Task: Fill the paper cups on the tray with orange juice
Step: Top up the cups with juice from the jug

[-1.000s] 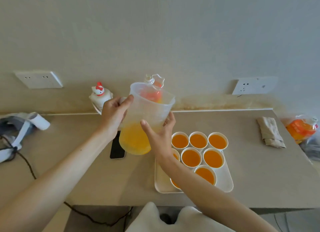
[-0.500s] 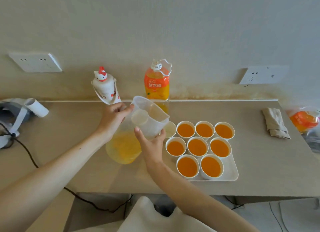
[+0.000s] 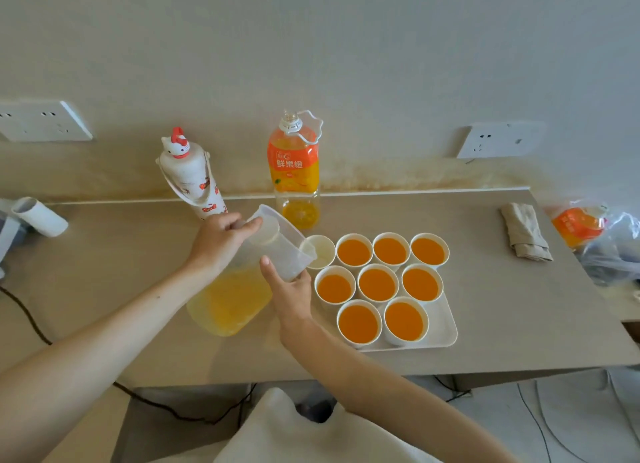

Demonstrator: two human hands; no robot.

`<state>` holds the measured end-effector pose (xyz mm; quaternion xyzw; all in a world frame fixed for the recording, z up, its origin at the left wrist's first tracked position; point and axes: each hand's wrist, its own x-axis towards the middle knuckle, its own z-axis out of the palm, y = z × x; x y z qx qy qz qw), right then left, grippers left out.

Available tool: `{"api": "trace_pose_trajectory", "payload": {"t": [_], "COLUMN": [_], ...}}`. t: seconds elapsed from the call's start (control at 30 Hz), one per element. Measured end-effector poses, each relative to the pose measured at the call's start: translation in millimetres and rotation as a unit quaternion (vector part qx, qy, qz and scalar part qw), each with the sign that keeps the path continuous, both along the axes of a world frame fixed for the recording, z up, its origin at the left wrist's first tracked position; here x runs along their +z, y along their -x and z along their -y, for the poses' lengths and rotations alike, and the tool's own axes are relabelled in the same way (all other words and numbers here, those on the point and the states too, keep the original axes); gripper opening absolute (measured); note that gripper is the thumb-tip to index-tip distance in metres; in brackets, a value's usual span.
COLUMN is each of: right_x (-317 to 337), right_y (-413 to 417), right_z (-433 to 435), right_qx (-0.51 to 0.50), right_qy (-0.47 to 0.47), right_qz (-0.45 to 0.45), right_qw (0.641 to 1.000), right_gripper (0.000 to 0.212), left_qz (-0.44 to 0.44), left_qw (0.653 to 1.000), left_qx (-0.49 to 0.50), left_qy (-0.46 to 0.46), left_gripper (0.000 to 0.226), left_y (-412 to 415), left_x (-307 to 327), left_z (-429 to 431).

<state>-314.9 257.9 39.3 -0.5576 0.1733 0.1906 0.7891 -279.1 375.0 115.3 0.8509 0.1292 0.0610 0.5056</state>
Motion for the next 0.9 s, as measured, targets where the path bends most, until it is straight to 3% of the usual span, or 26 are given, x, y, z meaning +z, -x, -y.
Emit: {"api": "trace_pose_trajectory", "payload": {"t": [0.23,0.47,0.8,0.9], "right_x": [-9.3,-10.0,-15.3,-15.7], "right_y": [-5.1,-5.1,-9.2,-9.8], "right_z": [9.2,10.3,11.2,9.3], "right_qx": [0.005,0.009,0.009,0.013], "right_qy": [-0.022,-0.033,-0.035,-0.035], "right_qz": [-0.001,-0.013,-0.029,-0.038], "right_qw": [1.0,0.999,0.999,0.999], "right_gripper": [0.071,0.092,0.09,0.106], "left_qz": [-0.015,-0.023,-0.03,-0.038], "left_qw": [0.999,0.997,0.991,0.988], "left_qx": [-0.001,-0.014,-0.025,-0.02], "left_qy": [-0.043,-0.075,-0.127,-0.145], "left_gripper": [0.055,0.054,0.054,0.053], "left_y": [-5.5,-8.2,-13.7,-14.5], "left_x": [-6.0,-10.5,-5.7,-2.4], "left_z": [4.9,7.0,14.1,17.0]}}
